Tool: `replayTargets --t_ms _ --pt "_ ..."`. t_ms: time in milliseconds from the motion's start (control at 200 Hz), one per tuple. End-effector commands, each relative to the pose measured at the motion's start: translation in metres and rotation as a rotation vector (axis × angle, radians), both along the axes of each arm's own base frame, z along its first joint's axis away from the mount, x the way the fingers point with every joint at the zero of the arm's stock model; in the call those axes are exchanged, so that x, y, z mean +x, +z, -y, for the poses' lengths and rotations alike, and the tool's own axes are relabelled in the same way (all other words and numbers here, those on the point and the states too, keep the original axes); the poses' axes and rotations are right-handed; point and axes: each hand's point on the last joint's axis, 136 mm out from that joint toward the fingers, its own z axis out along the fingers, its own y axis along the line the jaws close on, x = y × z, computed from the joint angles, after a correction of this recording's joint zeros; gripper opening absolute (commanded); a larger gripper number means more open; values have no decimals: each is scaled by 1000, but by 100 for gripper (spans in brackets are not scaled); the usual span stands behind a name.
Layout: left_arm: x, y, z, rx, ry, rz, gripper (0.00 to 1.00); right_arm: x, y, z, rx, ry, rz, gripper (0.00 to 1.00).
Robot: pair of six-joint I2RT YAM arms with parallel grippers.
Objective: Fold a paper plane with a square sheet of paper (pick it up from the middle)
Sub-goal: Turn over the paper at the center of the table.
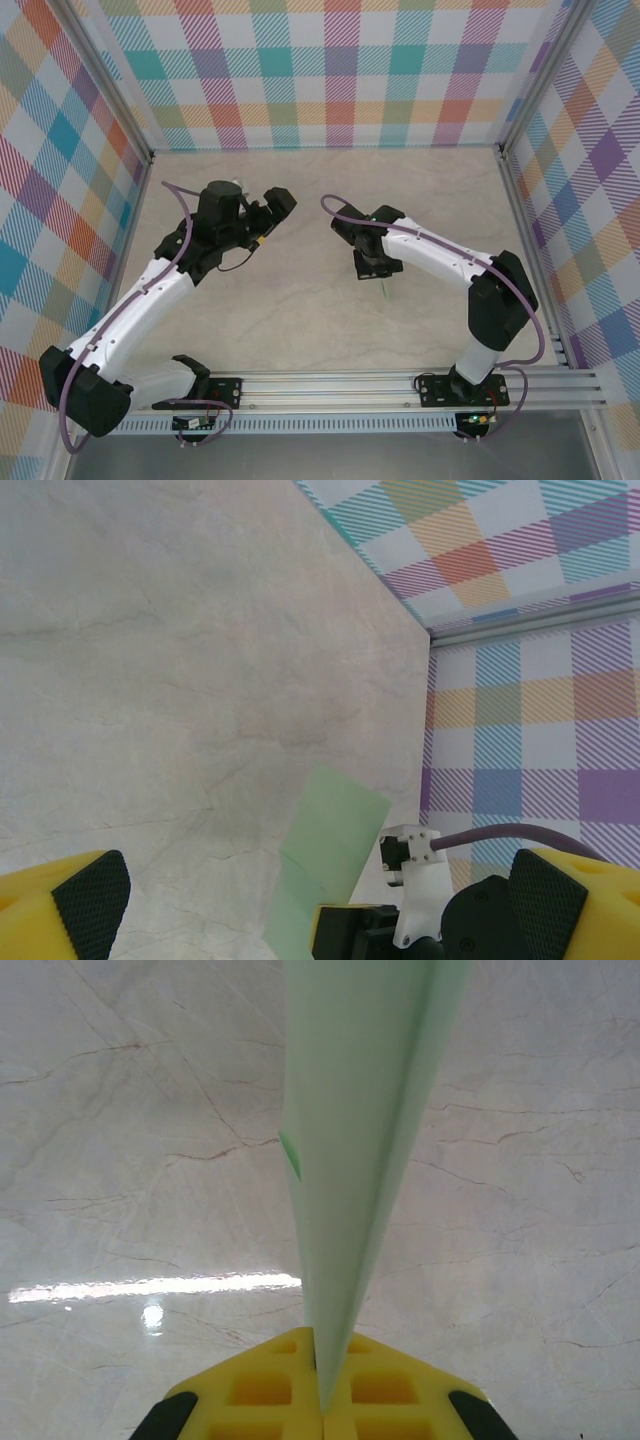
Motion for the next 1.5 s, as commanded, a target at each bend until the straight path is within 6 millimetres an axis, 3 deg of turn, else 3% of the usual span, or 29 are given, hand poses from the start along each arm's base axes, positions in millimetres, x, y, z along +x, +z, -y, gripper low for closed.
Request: replayTargets --t_ms 0,115,375,545,630,760,1025,1140,1280,1495 --pt "-5 13 -8 29 -18 42 100 3 8 -1 -24 -17 21 5" --pt "-13 -4 -16 80 -20 34 100 4 17 12 -118 -27 44 6" --pt "-29 -87 -39 208 11 -94 100 4 30 27 -395 -28 -4 8" --pt "-46 -120 -67 288 98 -160 100 7 18 14 -473 -36 -46 11" --pt "-58 -125 -89 343 172 -191 100 8 5 2 -448 -43 -76 11" --pt "-69 -126 -106 376 221 -187 100 7 -22 -19 -415 -46 -128 12" --pt "-75 -124 -106 380 191 -183 100 1 -66 -66 -295 -49 -205 16" --pt "-77 -125 -103 382 160 -187 100 0 -80 -90 -182 -39 -233 22" --pt "-79 -128 -92 349 101 -183 100 1 -78 -111 -58 -22 -237 32" --pt "-79 -135 -55 216 -45 -172 100 6 -32 -132 296 28 -158 55"
